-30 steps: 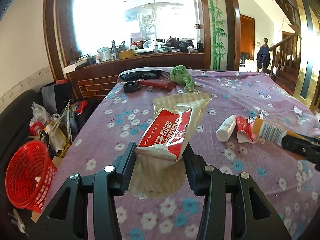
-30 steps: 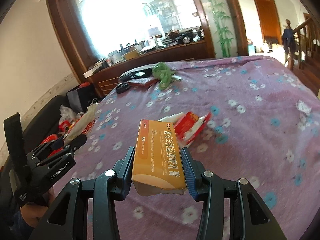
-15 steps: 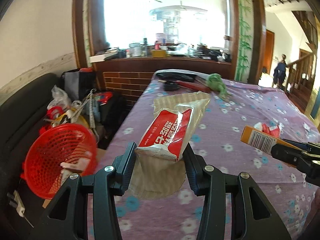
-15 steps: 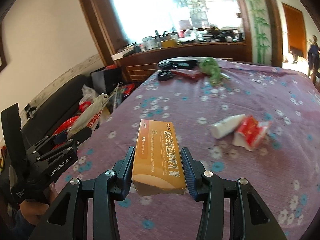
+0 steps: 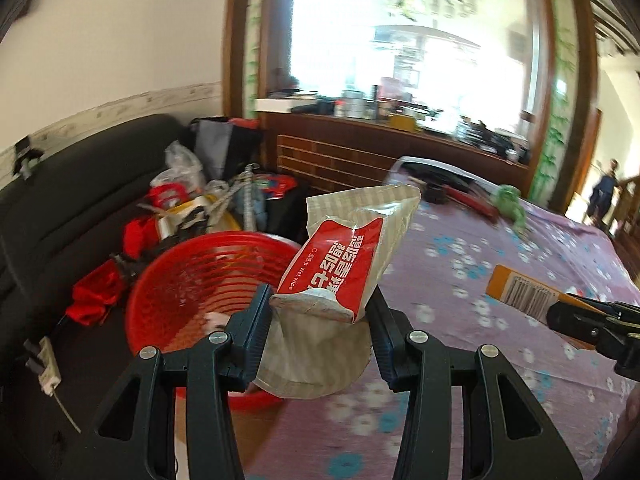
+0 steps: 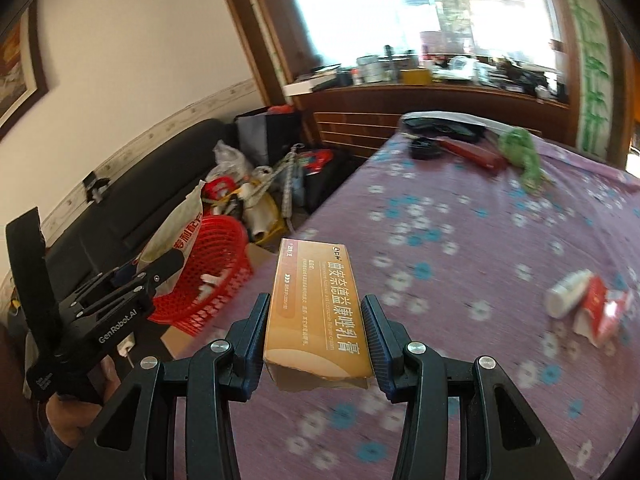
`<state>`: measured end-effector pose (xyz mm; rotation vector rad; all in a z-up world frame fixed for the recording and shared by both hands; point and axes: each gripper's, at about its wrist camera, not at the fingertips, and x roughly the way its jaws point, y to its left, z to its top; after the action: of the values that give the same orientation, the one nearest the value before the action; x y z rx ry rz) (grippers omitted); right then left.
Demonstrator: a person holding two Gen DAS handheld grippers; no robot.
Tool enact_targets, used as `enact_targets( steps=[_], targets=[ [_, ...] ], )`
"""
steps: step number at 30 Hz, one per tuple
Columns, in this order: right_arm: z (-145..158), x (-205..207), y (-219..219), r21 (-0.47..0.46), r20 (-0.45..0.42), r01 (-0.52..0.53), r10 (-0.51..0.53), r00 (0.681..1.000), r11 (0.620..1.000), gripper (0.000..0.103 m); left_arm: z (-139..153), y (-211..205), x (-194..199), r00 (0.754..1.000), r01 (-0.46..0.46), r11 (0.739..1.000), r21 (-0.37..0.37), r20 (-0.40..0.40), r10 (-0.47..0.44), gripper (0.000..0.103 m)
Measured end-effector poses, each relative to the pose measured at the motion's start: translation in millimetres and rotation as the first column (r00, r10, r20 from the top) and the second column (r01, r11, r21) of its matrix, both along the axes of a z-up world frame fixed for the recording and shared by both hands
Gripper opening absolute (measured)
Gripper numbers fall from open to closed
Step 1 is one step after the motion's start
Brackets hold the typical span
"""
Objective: Collect trash
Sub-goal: 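Hold both items over the red wastebasket and open both grippers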
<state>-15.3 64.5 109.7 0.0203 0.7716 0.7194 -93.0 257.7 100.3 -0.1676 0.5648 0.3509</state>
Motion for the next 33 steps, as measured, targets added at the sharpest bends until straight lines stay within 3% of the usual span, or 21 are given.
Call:
enact_targets(
  steps=[6, 13, 33],
  targets=[
    [2, 0, 59, 0.002, -0.006, -0.078, 0.078, 0.997, 0.997, 0.049, -12, 58, -10, 0.994, -0.109, 0.993, -0.041, -0.025, 0.108, 0.045],
    [-1, 7, 113, 0.005, -0.033, -0.131, 0.131, 0.991, 0.991, 0.049, -24, 94, -14, 0.986, -0.165, 0.984, -0.066, -0.050, 0.162, 0.045],
    [-21, 46, 187, 0.032, -0.105, -0.136, 0.138, 0.985, 0.990, 0.050, -38, 119, 8, 0.982, -0.179, 0.980, -0.092, -0.081, 0.172, 0.045]
  ],
)
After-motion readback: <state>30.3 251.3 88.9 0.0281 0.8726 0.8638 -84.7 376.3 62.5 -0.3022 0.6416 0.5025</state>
